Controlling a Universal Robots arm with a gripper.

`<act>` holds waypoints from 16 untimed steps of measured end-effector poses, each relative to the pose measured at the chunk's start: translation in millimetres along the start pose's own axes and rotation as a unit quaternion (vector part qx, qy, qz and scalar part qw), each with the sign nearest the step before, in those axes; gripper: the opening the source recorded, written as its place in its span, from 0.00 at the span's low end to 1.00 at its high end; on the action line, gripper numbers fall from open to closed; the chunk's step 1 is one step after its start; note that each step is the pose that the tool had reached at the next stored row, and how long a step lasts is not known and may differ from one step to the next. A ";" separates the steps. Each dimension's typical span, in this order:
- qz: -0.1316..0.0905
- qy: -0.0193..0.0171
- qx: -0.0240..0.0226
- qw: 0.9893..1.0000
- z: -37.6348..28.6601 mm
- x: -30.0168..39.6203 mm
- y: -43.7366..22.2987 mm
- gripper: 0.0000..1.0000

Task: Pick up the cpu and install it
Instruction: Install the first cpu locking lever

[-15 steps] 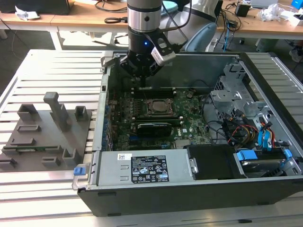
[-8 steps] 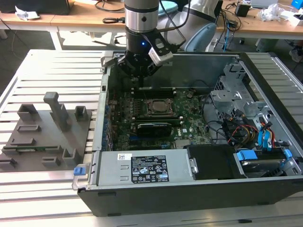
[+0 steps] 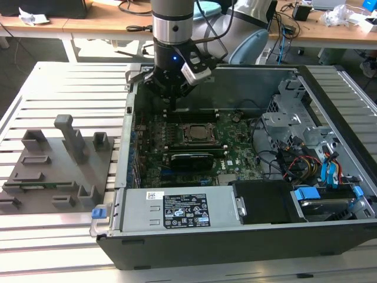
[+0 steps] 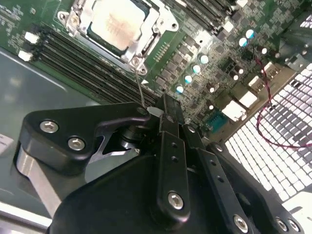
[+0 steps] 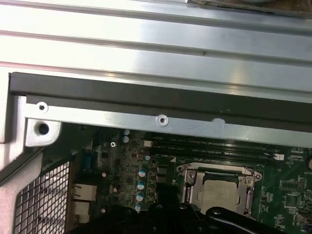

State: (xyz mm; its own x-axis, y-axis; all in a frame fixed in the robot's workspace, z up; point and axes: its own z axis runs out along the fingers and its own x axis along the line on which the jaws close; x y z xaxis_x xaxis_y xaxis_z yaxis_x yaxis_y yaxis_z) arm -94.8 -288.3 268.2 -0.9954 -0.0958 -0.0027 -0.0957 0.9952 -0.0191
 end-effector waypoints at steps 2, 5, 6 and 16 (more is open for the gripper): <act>0.000 0.000 -0.001 1.000 0.0 3.4 1.1 0.11; 0.000 0.000 -0.002 1.000 0.9 4.5 2.7 0.11; 0.000 0.000 -0.002 1.000 2.4 4.5 3.4 0.11; 0.000 0.000 -0.002 1.000 9.0 -1.4 11.3 0.11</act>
State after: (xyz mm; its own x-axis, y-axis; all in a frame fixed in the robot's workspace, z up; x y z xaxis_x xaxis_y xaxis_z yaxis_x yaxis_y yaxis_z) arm -94.5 -277.0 259.0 -0.9954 -0.0957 -0.0028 -0.0957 0.9953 -0.0147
